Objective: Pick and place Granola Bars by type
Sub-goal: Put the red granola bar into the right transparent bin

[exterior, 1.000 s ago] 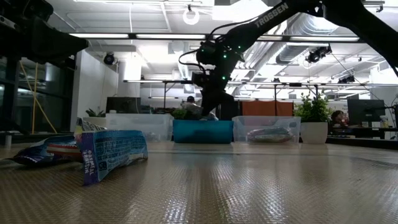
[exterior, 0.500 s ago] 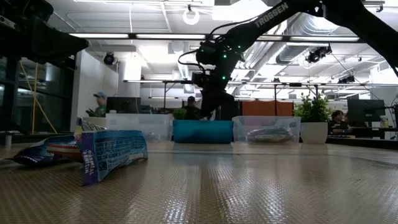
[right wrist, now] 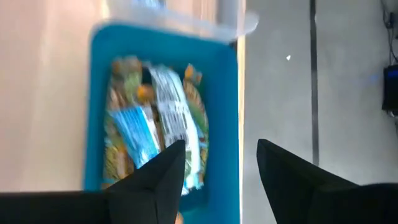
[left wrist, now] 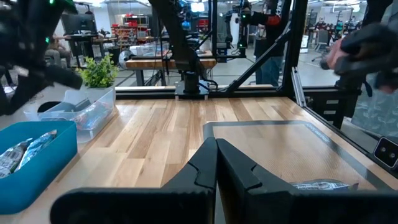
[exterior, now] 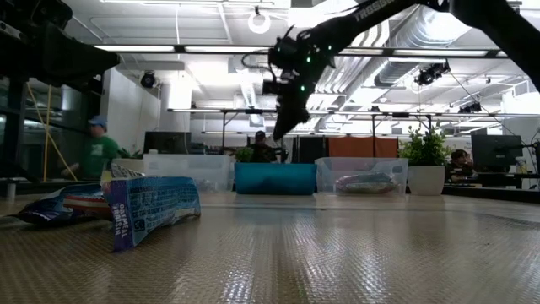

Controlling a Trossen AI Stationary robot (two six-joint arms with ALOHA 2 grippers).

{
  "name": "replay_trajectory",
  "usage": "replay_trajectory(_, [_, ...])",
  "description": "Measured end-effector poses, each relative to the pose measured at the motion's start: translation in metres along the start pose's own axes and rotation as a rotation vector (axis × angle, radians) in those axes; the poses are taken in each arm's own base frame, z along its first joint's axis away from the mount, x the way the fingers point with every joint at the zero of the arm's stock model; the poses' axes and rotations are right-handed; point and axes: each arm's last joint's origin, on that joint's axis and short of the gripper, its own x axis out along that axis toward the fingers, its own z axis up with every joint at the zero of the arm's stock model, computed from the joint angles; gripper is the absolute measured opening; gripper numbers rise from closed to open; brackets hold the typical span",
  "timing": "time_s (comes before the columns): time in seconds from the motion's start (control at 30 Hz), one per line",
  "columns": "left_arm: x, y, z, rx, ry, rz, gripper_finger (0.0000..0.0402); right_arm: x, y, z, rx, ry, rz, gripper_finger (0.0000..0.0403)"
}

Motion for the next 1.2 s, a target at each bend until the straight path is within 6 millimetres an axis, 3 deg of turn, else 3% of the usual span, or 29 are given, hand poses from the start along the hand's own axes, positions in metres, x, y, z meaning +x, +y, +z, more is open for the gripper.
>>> replay_trajectory(0.23, [0.0,0.0,0.0,0.0,0.0,0.0,0.0001,-0.045,0.014,0.026,0.208,-0.149,0.07,0.0184])
replay_trajectory(0.5, [0.0,0.0,0.0,0.0,-0.001,0.0,0.0001,-0.086,0.054,0.063,0.495,-0.325,0.37,0.0184])
replay_trajectory(0.8, [0.0,0.0,0.0,0.0,-0.001,0.0,0.0001,-0.111,0.133,0.102,0.586,-0.312,0.799,0.0184])
replay_trajectory(1.2, [0.0,0.0,0.0,0.0,-0.001,0.0,0.0001,-0.155,0.246,0.128,0.602,-0.16,1.006,0.0184])
